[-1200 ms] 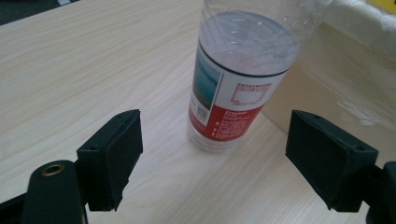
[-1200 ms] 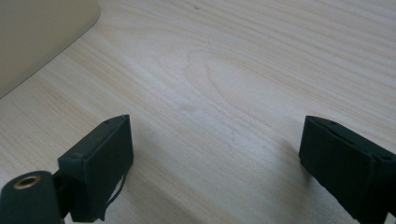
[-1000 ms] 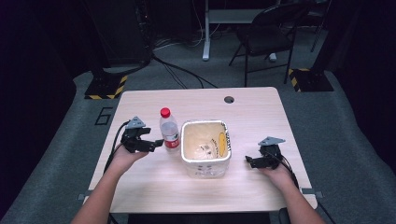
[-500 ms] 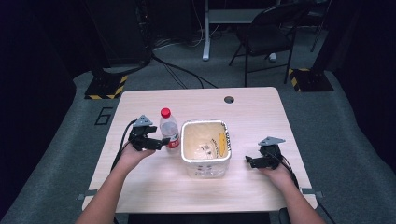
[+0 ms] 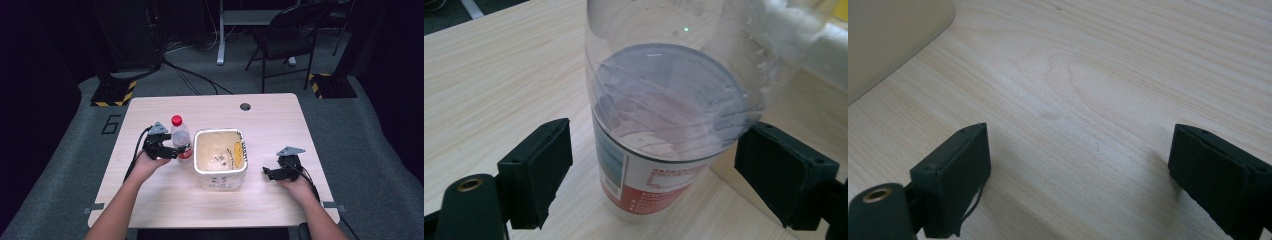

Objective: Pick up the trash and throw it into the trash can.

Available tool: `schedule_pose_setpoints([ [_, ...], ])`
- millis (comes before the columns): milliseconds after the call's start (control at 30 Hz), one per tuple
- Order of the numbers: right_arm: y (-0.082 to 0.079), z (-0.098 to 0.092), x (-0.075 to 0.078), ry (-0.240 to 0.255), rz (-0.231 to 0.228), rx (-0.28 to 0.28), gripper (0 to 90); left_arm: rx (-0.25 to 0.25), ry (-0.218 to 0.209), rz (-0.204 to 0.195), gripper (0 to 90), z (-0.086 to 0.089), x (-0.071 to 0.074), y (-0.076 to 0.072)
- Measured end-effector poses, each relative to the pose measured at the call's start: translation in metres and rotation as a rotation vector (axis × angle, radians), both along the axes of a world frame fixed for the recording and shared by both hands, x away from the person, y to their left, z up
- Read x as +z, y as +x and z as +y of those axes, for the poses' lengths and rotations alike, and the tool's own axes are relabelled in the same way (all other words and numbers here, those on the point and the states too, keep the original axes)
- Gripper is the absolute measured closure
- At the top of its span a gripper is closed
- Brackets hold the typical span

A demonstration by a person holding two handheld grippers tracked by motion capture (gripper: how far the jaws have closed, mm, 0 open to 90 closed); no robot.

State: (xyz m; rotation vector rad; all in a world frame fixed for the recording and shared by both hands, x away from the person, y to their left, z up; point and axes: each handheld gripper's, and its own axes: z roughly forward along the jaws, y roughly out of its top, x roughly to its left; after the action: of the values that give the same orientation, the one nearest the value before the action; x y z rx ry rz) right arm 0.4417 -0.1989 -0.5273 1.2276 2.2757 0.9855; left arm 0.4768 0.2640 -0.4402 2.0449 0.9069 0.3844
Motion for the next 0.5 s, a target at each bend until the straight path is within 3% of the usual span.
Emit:
schedule_pose_setpoints([
  [300,0.0,0.0,0.0,0.0,0.0,0.0,9.3,-0.009,-0.01,-0.006,15.8,-0.004,-0.002,0.003],
  [500,0.0,0.0,0.0,0.0,0.0,0.0,9.3,-0.022,-0.005,-0.024,21.5,-0.011,-0.003,0.004],
])
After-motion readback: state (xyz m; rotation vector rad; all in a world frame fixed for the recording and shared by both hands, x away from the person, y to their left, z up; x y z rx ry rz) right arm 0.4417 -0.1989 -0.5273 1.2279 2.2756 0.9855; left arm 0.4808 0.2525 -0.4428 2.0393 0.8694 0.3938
